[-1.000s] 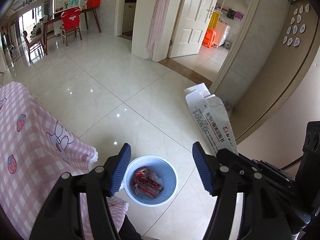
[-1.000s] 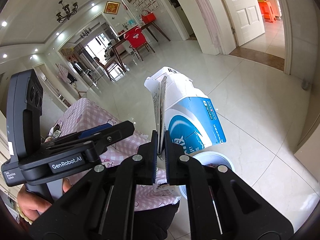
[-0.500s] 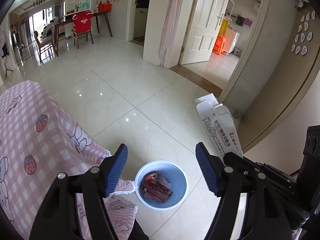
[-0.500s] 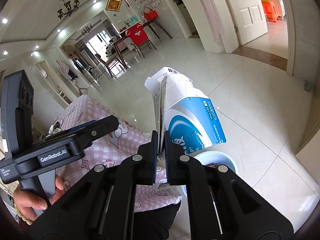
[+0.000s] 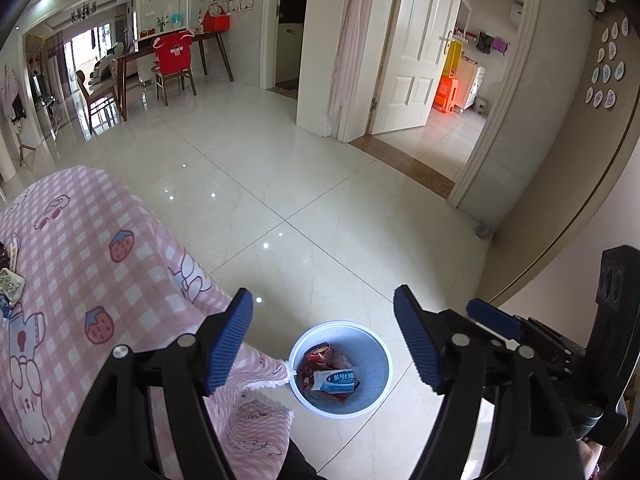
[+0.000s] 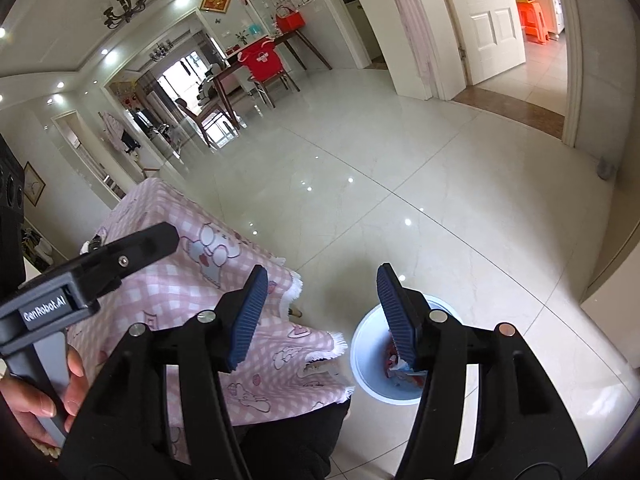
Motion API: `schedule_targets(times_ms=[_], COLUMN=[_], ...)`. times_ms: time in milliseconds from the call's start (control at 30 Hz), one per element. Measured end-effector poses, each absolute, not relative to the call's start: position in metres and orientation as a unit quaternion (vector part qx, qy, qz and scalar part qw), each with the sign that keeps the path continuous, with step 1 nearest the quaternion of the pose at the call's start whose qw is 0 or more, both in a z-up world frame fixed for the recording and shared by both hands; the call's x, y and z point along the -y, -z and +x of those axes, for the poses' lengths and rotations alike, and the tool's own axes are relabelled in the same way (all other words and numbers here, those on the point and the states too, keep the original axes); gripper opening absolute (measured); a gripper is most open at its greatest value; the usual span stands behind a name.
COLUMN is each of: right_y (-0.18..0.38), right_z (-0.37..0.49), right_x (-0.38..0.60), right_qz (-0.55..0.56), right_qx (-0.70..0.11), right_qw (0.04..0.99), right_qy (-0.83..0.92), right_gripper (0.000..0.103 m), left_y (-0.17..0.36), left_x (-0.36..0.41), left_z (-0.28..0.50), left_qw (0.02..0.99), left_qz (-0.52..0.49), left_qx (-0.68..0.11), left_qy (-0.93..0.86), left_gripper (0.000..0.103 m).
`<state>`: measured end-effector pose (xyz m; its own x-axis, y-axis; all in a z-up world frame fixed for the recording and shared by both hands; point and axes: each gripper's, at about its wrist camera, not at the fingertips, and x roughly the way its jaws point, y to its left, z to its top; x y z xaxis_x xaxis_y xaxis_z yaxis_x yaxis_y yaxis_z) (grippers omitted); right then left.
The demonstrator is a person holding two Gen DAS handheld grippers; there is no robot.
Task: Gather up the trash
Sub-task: 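Open the right tool over the bucket to drop the tissue box, then move both tools back over the trash on the table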
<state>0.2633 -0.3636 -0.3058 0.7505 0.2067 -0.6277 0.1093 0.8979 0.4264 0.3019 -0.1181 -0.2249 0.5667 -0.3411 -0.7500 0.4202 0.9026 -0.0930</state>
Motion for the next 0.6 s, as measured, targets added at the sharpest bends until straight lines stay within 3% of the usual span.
schedule_targets(times_ms=[367, 600], right_y=[0.270, 0.243], right_z=[0.272, 0.296], right_x=[0.305, 0.227], right_qz=[0.198, 0.143], right_qx=[-0.331, -0.325], right_qw=[0.918, 0.922], right_qy=[-0.090, -0.153], right_gripper=[0.057, 0.057], left_y=[0.195, 0.177], left_x=[0.036, -0.074], left_z=[0.291, 0.296], left_qw=[0.909, 0.929], left_qz=[0.027, -0.030], left_qx=[-0.384, -0.364], left_qy=[0.161, 0.065], left_gripper=[0.074, 0.074])
